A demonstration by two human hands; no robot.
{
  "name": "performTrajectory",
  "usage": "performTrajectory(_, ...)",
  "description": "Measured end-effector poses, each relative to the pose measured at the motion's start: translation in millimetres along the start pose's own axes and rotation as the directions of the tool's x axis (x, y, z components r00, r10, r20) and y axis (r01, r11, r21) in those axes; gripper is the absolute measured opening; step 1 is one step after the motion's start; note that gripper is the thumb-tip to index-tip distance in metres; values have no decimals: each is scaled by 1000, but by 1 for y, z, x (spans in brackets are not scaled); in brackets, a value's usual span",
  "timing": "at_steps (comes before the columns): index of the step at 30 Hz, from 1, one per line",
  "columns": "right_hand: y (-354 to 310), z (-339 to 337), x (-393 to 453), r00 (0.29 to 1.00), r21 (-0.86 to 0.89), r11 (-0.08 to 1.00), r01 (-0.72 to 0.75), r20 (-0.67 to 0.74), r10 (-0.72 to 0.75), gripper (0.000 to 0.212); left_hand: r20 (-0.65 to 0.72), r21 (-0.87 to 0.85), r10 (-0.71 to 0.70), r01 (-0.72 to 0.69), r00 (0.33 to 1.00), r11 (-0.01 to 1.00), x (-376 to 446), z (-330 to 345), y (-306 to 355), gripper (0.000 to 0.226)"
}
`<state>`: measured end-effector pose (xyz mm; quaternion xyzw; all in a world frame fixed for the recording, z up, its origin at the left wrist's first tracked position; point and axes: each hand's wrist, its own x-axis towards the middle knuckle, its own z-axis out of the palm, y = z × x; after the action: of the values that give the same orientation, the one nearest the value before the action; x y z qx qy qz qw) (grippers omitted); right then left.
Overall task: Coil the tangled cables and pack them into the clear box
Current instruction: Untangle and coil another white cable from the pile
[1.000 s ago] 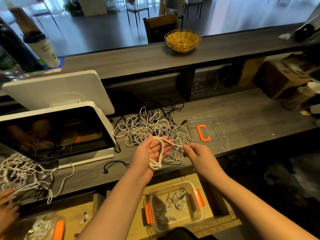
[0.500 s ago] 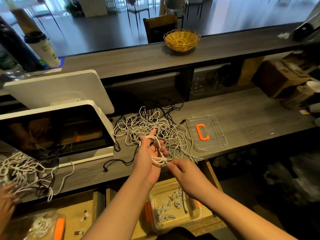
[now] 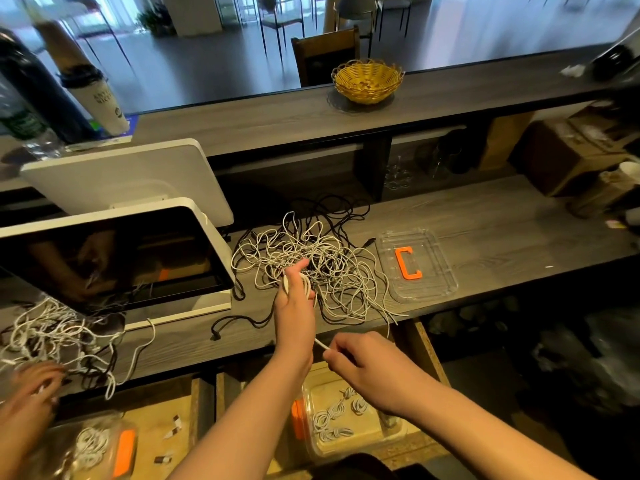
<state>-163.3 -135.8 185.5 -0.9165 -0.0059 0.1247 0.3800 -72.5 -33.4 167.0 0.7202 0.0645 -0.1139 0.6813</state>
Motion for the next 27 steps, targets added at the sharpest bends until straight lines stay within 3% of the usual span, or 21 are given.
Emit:
performTrajectory(3,-6,-8,-2,996,-36,995,94,-4,-94,24,60,201,75,-86,995,976,1,-4,2,49)
performTrajectory(5,-8,-14,1,988,-35,989,146,-36,-148,19,191,252,-13,-37,981,967,2,-7,1,62)
performTrajectory(9,-2,-26,7,973,-59,981,182,-134,-189,13,467,304,-311,180,828,936,-6,-8,3,81)
performTrajectory(13,11,-37,10,944,-16,991,131,-304,-129,18,599,245,-397,314,696,917,-17,-7,9,73)
performTrajectory(16,18,-43,10,923,-5,998,59,-381,-56,29,677,279,-422,321,603,905,-18,-8,9,77)
performTrajectory(20,22,-44,9,927,126,992,-14,-371,60,26,729,342,-390,195,563,919,-17,-12,13,70)
performTrajectory(25,28,-41,4,955,400,916,-24,-262,139,42,731,413,-375,67,571,908,-19,-14,16,52)
performTrajectory(27,28,-41,2,963,429,903,18,-249,99,28,720,418,-373,63,585,906,-18,-17,17,53)
